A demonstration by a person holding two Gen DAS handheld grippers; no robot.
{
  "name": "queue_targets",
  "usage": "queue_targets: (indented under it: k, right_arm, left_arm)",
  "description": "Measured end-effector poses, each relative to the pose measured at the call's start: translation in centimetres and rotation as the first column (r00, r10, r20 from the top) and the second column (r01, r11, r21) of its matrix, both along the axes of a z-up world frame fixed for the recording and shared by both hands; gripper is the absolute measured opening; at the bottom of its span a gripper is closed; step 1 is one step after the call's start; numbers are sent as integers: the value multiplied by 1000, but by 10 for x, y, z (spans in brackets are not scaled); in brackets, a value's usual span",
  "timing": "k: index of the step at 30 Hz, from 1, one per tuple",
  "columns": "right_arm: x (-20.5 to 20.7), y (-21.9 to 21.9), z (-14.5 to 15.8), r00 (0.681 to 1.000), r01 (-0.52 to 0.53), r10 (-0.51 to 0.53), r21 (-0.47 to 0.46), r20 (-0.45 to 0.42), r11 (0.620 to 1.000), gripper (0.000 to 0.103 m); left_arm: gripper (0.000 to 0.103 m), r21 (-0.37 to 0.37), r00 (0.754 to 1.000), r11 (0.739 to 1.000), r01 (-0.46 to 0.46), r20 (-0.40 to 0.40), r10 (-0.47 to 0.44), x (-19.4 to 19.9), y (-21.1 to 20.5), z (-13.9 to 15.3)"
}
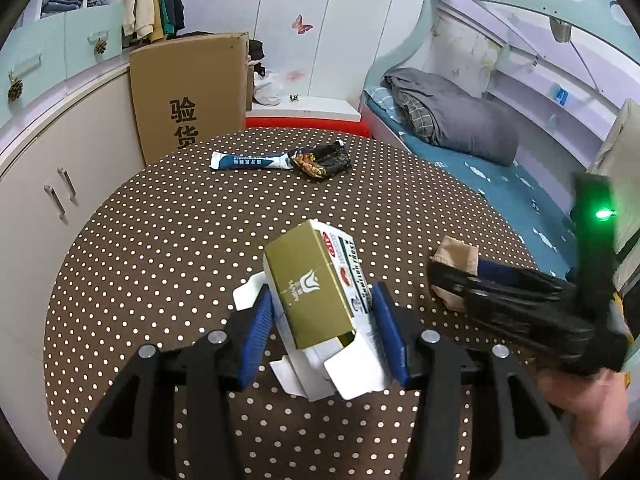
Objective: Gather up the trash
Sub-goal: 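Lift the box and beige cloth off the table with both tools, then carry the box and cloth to the bin and open both tools over it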
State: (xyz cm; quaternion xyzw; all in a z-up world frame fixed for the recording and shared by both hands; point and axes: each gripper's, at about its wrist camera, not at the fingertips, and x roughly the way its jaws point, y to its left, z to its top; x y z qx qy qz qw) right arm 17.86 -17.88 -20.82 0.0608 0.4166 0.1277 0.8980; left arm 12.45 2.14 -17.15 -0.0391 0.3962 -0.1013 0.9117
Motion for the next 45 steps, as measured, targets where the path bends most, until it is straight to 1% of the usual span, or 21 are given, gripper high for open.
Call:
queue_targets:
  k: [1, 2, 4, 8, 13, 19, 24, 29, 33, 37, 42, 45]
  right_arm:
    - [2, 1, 0, 1000, 4, -4, -16, 2, 1000, 29]
    - [3, 0, -1, 1000, -7, 7, 3, -4, 1000, 27]
    - [1, -3, 2, 1000, -25, 25, 42, 5, 999, 27]
    - [-11, -18, 11, 999, -29, 27, 79, 33, 996, 27]
    - [-25, -48, 38, 996, -10, -1, 129, 90, 992, 27]
    - [-44, -98, 78, 982, 39, -71, 184, 172, 982, 27]
    - [-60, -144, 108, 960, 107, -156, 207, 233, 972, 27]
    - [-78, -193, 118, 932, 198, -253, 224, 258, 954, 27]
    - [-92, -229, 115, 910, 275, -329, 228, 251, 934, 27]
    - [-104, -268, 101, 887, 359, -407, 228, 218, 905, 27]
    - [-109, -313, 69, 866, 442, -480, 232, 140, 866, 27]
    - [-107, -334, 44, 855, 482, -512, 236, 84, 844, 27]
  left_arm:
    - [50, 3, 1000, 1000, 1, 2, -1, -1, -1, 1]
    - [50, 6, 1000, 1000, 1, 5, -1, -1, -2, 2]
    - [50, 6, 1000, 1000, 5, 13, -5, -3, -5, 5]
    - [50, 3, 999, 1000, 21, 33, -21, -2, -12, 15]
    - [50, -8, 996, 998, 63, 61, -63, 1, -32, 30]
    - [50, -18, 985, 991, 136, 107, -134, 2, -71, 54]
    - [50, -28, 969, 976, 216, 133, -210, 3, -111, 70]
    - [50, -29, 942, 952, 306, 152, -299, 3, -157, 81]
    - [50, -25, 915, 925, 380, 157, -372, -1, -193, 86]
    - [50, -15, 888, 895, 445, 137, -439, 0, -235, 82]
    - [50, -7, 859, 861, 509, 74, -507, 1, -284, 60]
    - [50, 8, 848, 848, 529, 33, -529, 5, -311, 43]
